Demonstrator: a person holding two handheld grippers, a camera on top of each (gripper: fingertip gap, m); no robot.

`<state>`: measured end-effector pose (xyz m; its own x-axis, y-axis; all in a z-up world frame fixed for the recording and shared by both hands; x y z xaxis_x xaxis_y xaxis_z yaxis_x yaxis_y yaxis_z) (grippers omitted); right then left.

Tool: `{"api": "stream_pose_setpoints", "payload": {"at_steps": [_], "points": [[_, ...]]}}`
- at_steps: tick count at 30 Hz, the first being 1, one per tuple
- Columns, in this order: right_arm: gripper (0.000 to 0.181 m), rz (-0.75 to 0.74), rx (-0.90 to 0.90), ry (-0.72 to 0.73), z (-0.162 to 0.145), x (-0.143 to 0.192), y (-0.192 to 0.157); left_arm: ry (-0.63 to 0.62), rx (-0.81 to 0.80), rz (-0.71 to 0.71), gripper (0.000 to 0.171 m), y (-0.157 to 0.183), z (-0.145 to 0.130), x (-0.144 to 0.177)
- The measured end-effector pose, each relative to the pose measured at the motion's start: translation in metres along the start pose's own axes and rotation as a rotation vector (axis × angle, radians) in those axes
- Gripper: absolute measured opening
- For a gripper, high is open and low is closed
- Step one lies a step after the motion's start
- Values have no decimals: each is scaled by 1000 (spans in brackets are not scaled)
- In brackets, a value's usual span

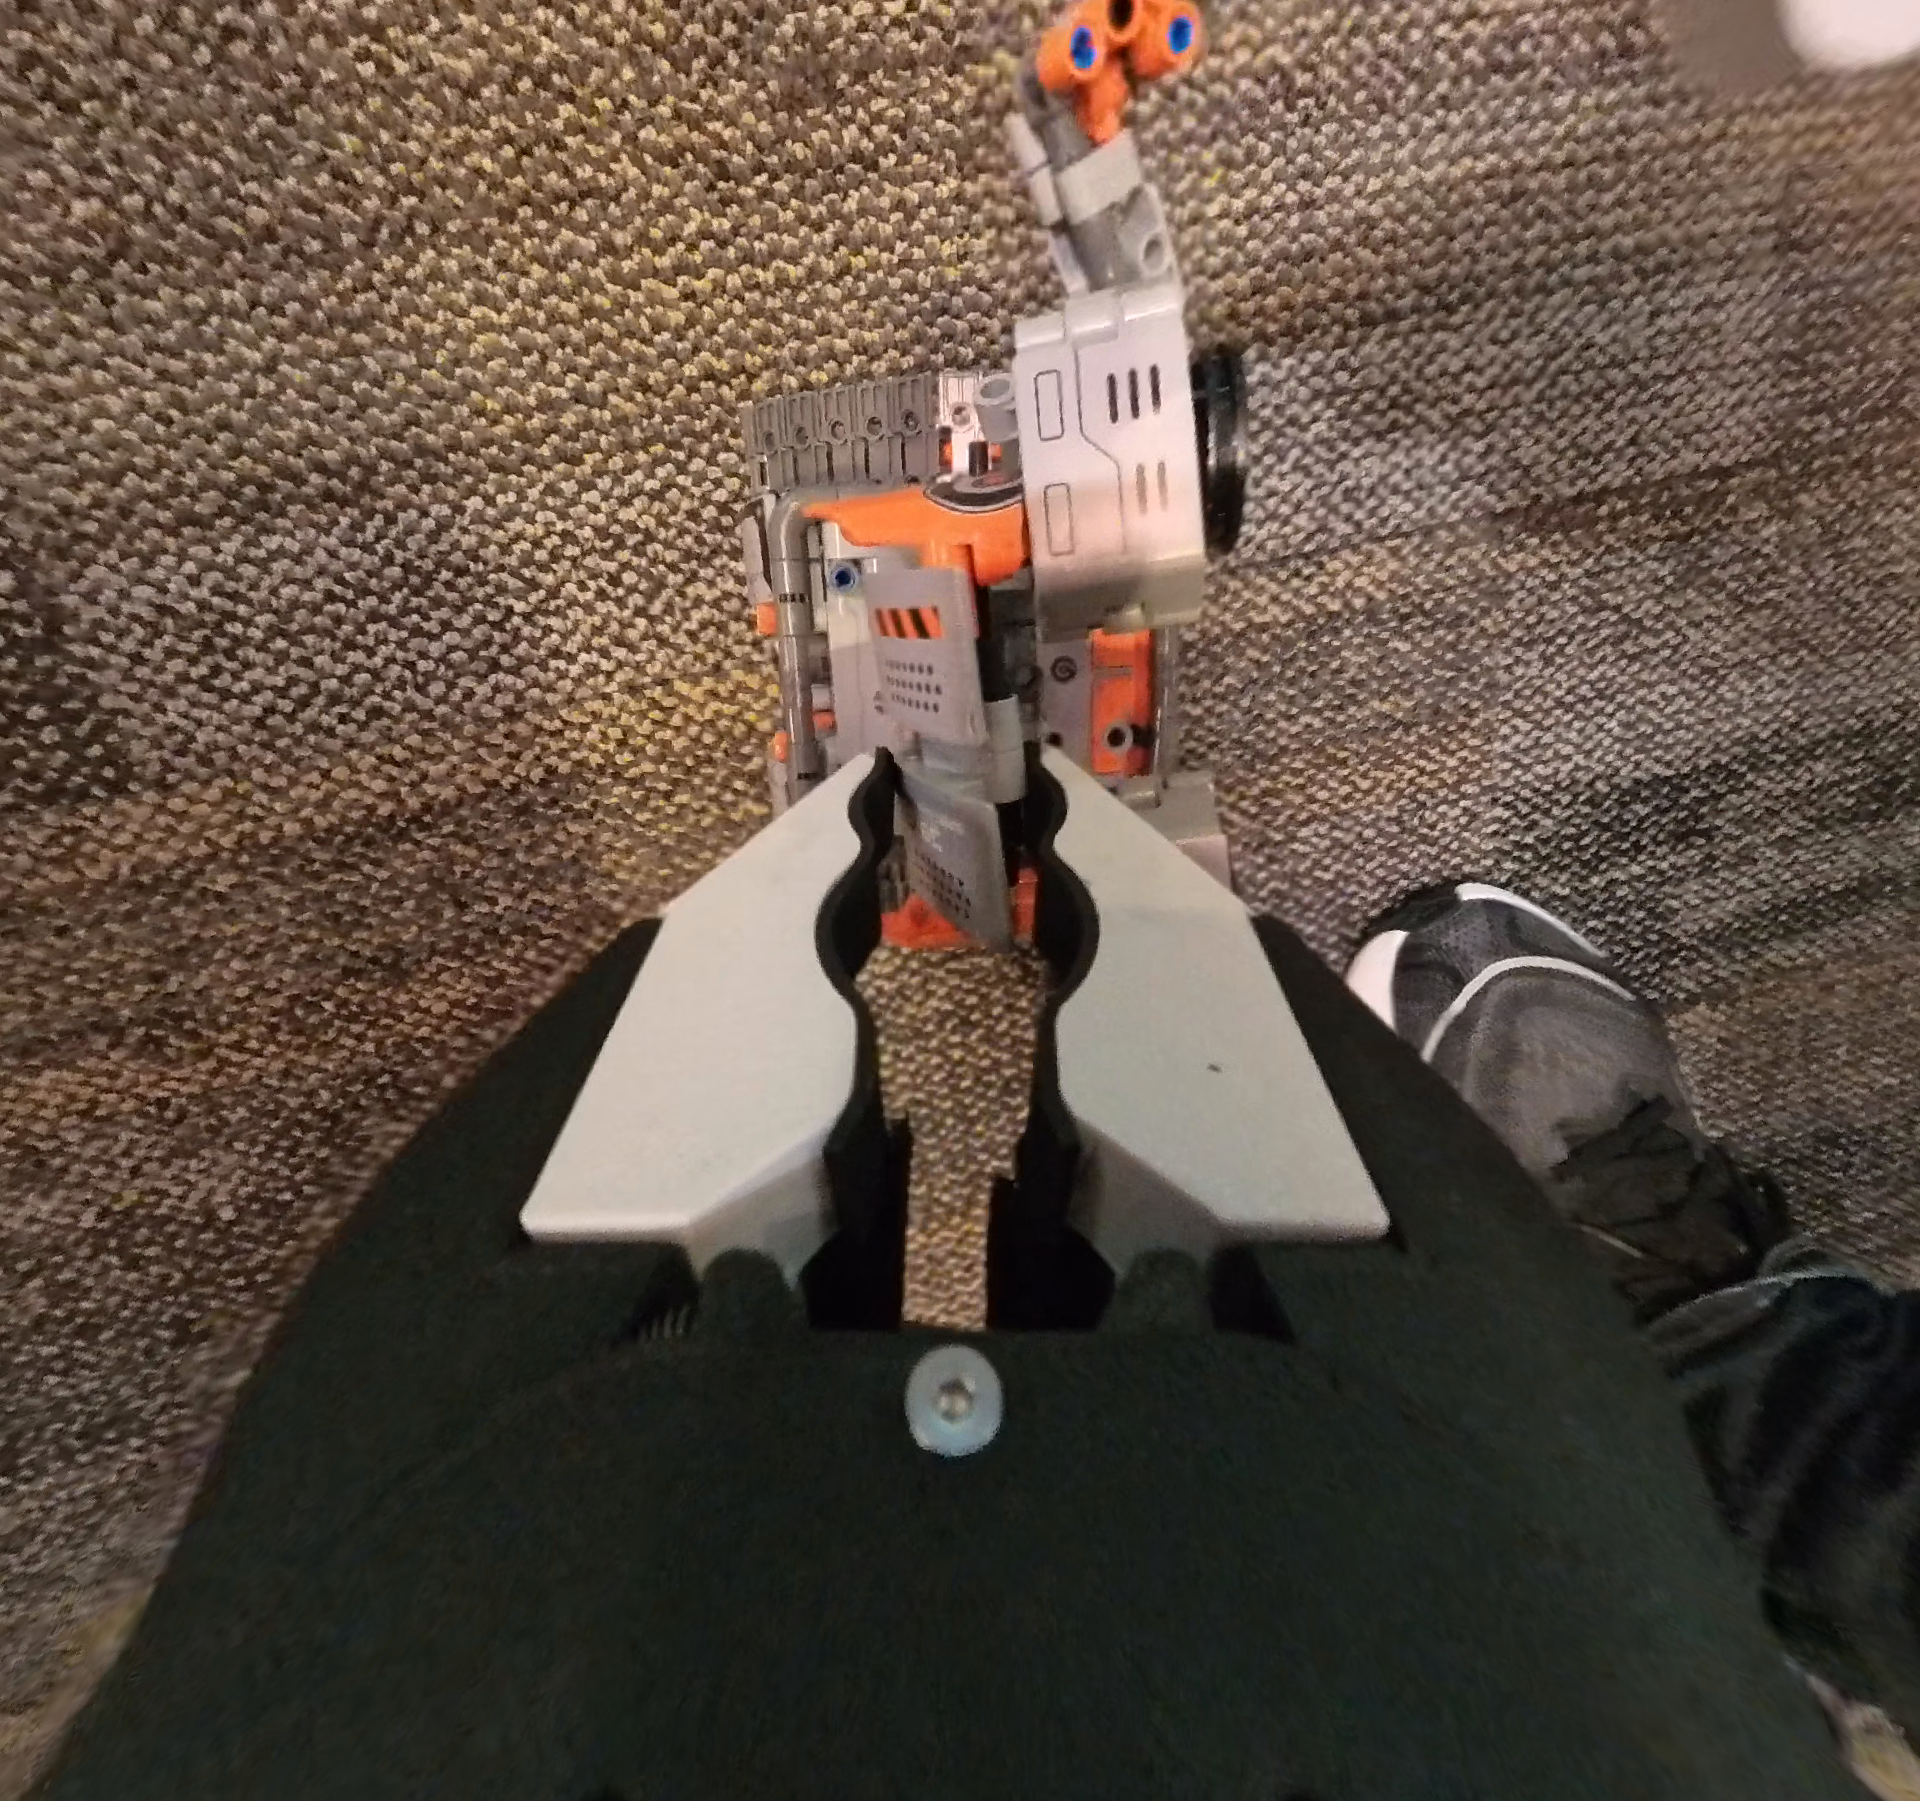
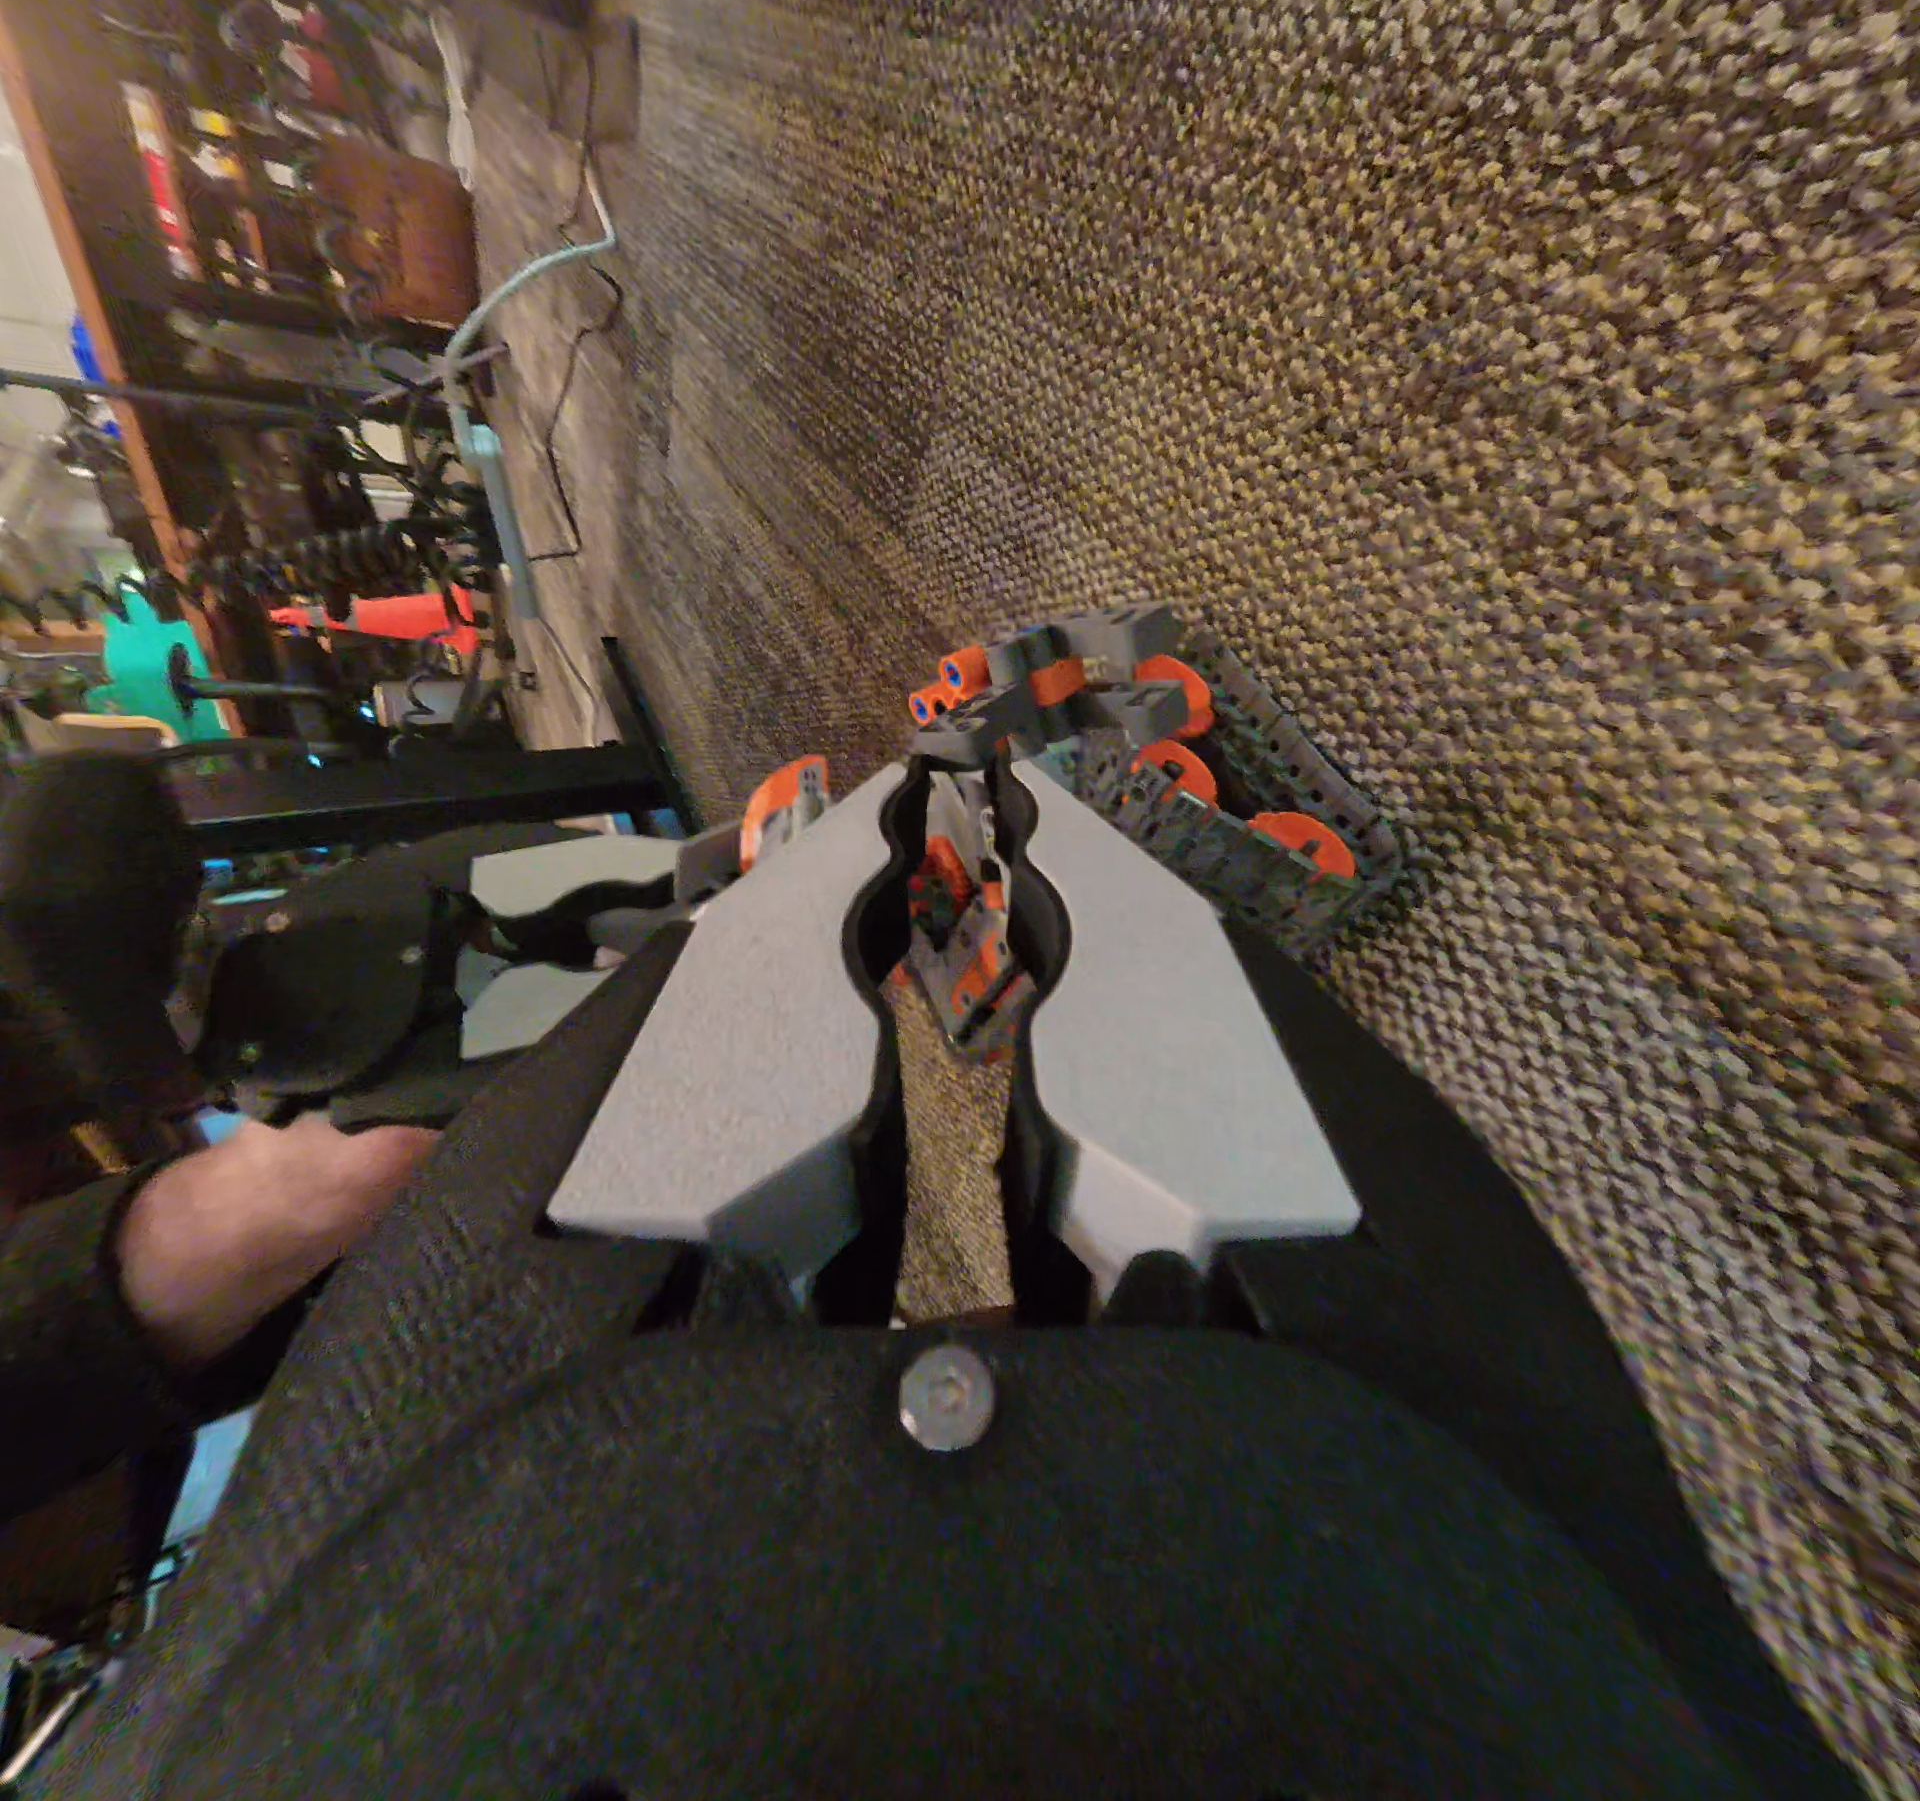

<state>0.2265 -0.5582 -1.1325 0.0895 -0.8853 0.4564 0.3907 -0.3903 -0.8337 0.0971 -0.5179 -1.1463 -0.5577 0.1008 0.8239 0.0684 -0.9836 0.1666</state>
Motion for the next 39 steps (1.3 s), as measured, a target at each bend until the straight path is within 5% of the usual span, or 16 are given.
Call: {"api": "stream_pose_setpoints", "payload": {"at_steps": [12,23,30,36,39], "points": [[8,37,-210,93,13,-17,4,8,-288,-52,20,-1,-1,2],[0,-24,-152,-17,-10,-22,37,29,-195,-109,27,-3,2,12],[26,-163,357,-92,22,-37,74,77,-107,-73,38,-7,2,19],[45,-64,916,-263,29,-85,68,150,-16,-50,46,-3,0,28],[43,-28,1050,-395,16,-112,70,174,14,-37,51,-4,-3,30]]}}
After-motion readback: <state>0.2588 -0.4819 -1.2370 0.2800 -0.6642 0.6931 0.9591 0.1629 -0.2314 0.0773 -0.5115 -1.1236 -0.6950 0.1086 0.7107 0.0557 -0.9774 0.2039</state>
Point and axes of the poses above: each gripper's, where its closed fingertips meet, x back along the fingers, z out of its top, y = z × x across the jaws, the point moved 1 cm from there along x, back along the fingers, and after that the axes turned 15 degrees about y, right-handed, at the moved point
